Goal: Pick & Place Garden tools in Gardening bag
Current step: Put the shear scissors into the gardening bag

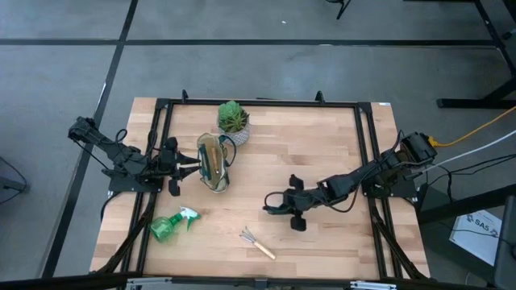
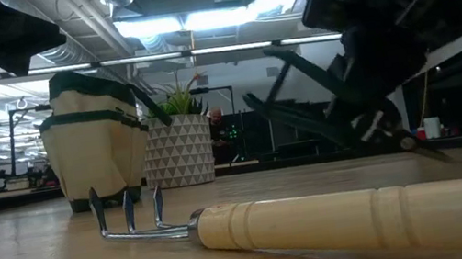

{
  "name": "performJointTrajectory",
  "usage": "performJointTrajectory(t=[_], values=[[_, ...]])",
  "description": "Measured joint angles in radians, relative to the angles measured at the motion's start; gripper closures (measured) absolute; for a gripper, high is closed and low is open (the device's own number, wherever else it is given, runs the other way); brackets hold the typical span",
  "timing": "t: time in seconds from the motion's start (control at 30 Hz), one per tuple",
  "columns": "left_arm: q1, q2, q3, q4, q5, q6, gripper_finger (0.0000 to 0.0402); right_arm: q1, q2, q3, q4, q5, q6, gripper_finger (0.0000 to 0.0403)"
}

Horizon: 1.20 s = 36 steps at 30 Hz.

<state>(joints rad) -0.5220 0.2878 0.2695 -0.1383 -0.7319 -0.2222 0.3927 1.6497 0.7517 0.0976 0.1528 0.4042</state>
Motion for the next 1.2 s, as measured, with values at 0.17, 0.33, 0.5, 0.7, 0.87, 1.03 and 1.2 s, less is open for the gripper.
performJointTrajectory(t=[0.17, 0.33, 0.5, 0.7, 0.87, 1.03, 1.2], values=[[0.0, 0.0, 0.0, 0.0, 0.0, 0.0, 0.0304, 0.0, 0.0, 0.0, 0.05, 0.0, 0.0, 0.0371], [0.0, 0.0, 0.0, 0.0, 0.0, 0.0, 0.0304, 0.0, 0.0, 0.0, 0.096, 0.02, 0.003, 0.0371], [0.0, 0.0, 0.0, 0.0, 0.0, 0.0, 0.0304, 0.0, 0.0, 0.0, 0.161, 0.039, 0.012, 0.0371], [0.0, 0.0, 0.0, 0.0, 0.0, 0.0, 0.0304, 0.0, 0.0, 0.008, 0.257, 0.038, 0.014, 0.0371], [0.0, 0.0, 0.0, 0.0, 0.0, 0.0, 0.0304, 0.0, 0.0, 0.051, 0.262, 0.038, 0.014, 0.0371], [0.0, 0.0, 0.0, 0.0, 0.0, 0.0, 0.0304, 0.0, 0.0, 0.088, 0.262, 0.038, 0.0, 0.0371], [0.0, 0.0, 0.0, 0.0, 0.0, 0.0, 0.0304, -0.001, 0.0, 0.115, 0.269, 0.032, -0.035, 0.0371]])
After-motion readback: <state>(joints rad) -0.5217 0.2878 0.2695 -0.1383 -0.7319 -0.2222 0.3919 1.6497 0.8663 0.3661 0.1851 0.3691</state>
